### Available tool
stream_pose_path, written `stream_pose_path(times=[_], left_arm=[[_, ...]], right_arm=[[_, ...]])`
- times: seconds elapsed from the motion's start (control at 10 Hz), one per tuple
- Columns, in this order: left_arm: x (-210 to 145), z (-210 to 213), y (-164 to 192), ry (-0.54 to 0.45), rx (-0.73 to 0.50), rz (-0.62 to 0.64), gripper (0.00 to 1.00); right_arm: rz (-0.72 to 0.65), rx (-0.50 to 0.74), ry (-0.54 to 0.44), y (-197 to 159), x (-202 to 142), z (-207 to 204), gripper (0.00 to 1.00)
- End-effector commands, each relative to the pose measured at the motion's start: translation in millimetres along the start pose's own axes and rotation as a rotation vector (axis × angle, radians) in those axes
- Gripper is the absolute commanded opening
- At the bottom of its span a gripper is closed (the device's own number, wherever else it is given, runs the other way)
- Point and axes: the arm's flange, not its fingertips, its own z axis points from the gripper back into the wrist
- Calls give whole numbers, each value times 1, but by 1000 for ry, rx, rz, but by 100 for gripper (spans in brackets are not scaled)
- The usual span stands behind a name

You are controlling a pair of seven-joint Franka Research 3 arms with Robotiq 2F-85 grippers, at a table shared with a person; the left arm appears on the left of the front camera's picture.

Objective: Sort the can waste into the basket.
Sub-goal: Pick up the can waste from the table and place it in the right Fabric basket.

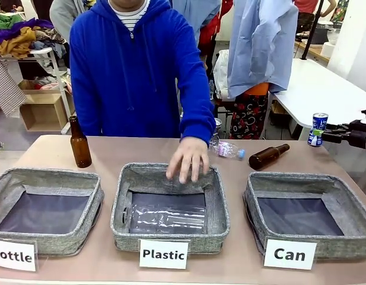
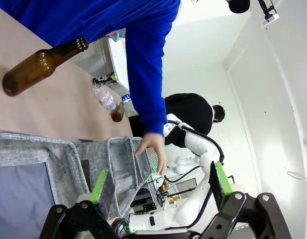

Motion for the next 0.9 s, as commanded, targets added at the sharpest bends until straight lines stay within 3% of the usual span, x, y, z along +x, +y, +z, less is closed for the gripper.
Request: stream_pose_path(times=[0.0,0.8], left_arm=[[-1,0,-4,6,-7,11,100],[-1,0,-4,6,-7,11,100]], right_arm=[[36,-32,-15,0,0,-4,100],[18,-160,-56,-18,-7,4,100]])
